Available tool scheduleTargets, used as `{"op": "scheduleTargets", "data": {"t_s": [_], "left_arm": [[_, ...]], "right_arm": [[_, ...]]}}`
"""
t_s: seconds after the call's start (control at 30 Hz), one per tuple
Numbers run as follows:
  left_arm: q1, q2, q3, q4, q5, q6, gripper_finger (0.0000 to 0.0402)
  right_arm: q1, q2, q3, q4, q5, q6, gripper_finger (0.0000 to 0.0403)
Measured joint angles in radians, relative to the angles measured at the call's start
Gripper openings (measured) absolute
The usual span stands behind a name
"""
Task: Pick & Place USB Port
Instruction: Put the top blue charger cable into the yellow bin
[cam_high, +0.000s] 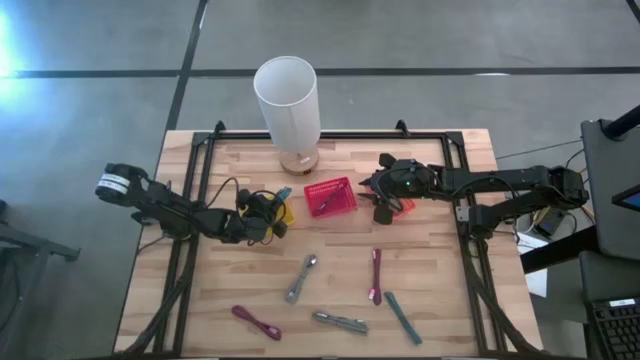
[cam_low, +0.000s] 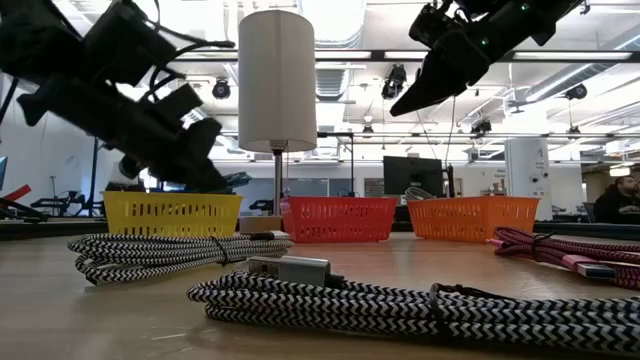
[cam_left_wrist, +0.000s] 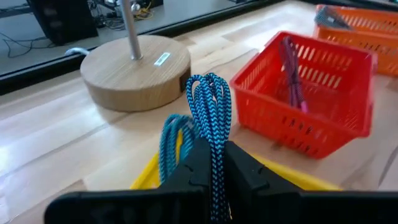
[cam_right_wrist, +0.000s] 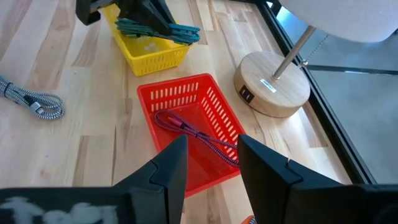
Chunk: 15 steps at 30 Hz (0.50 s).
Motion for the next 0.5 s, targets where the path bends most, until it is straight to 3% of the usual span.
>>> {"op": "scheduleTargets", "data": {"t_s": [0.27,0.5], "left_arm": [[0.0,0.0,-0.032,0.003,0.0,-0.01,0.0024],[0.0,0.0,-0.005,0.009,-0.009,0.033,0.0069]], "right_arm": [[0.0,0.0,0.0,-0.001,0.0,0.001,0.0134],[0.0,0.0,0.0,-0.003,0.0,0.002,0.0134]]}}
